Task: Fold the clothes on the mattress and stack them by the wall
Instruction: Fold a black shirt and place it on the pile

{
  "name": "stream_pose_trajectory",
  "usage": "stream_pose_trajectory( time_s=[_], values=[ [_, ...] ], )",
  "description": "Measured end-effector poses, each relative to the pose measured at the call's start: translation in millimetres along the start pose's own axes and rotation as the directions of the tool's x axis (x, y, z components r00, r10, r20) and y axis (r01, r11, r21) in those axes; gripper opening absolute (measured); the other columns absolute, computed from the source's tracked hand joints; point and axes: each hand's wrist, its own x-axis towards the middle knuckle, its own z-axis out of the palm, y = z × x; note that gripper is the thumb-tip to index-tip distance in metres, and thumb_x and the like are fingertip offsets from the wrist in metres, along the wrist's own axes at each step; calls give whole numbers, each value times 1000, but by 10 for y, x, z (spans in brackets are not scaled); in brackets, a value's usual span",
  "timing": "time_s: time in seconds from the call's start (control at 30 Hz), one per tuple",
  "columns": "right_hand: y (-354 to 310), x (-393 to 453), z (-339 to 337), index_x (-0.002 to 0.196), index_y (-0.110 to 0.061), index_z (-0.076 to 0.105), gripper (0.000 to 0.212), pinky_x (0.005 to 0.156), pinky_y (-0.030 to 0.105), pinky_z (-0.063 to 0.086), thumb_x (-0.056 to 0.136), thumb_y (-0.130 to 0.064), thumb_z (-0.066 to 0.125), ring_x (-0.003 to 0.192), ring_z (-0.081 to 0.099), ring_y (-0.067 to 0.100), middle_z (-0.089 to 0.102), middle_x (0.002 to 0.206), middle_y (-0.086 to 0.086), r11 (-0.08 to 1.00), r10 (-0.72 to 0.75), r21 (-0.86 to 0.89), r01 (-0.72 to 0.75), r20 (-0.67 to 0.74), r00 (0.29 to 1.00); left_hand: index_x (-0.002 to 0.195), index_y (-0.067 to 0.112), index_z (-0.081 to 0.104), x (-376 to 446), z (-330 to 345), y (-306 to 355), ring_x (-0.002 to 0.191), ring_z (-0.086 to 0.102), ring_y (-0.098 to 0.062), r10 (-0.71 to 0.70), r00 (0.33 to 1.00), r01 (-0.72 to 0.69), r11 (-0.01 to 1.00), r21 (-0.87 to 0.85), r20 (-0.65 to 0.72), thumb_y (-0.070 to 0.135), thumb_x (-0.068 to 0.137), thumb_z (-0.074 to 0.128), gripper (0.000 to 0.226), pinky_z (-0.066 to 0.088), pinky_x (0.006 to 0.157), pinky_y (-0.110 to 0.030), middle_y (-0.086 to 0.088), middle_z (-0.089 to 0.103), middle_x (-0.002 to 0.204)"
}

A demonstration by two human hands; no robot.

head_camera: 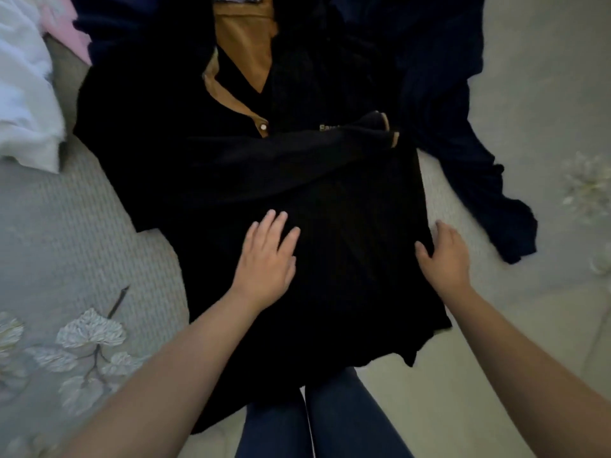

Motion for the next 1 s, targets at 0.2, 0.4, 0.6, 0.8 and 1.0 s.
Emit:
stream_pose_trajectory(
  time_s=[0.2, 0.4, 0.6, 0.8, 1.0],
  values=[
    [835, -673, 262, 113, 3, 58, 30, 67, 21, 35, 85, -8, 61, 95, 62, 30, 66, 103, 19, 934, 268, 169, -314, 248, 931, 146, 15, -5, -381, 573, 560, 142, -14, -25, -156, 894, 116, 986, 120, 419, 47, 96, 24, 66, -11, 112, -42, -10, -12, 154],
    [1002, -418, 62, 87, 1, 63, 11, 72, 32, 43, 87, -7, 55, 78, 53, 22, 60, 82, 13, 746, 442, 519, -418, 84, 893, 146, 15, -3, -390, 554, 488, 142, -10, -25, -116, 895, 16, 973, 229, 431, 50, 94, 25, 69, -5, 114, -39, -11, -9, 155],
    [1089, 102, -918, 70, -13, 50, 23, 50, 17, 47, 90, -2, 49, 63, 52, 14, 54, 77, 7, 333, 630, 888, -316, 39, 776, 146, 17, -7, -326, 349, 618, 142, -13, -23, -160, 843, 25, 965, 260, 513, 46, 96, 26, 67, -1, 115, -37, -9, -14, 154],
    [167, 211, -1857, 70, -18, 51, 26, 57, 19, 43, 92, -4, 47, 60, 52, 6, 54, 69, -1, 0, 367, 1000, -28, 26, 930, 147, 17, 8, -36, -274, 673, 143, -3, -20, -216, 813, 107, 968, 225, 541, 36, 97, 36, 61, 12, 116, -36, -3, 0, 156],
    [-1231, -47, -2264, 81, -19, 52, 26, 72, 31, 42, 95, -3, 38, 66, 60, 13, 66, 66, -2, -346, -266, 930, -122, 27, 964, 145, 11, 20, -37, -1090, 191, 142, 10, -23, -430, 846, 393, 902, 176, 314, 30, 96, 41, 57, 20, 113, -33, -7, 18, 153]
  ],
)
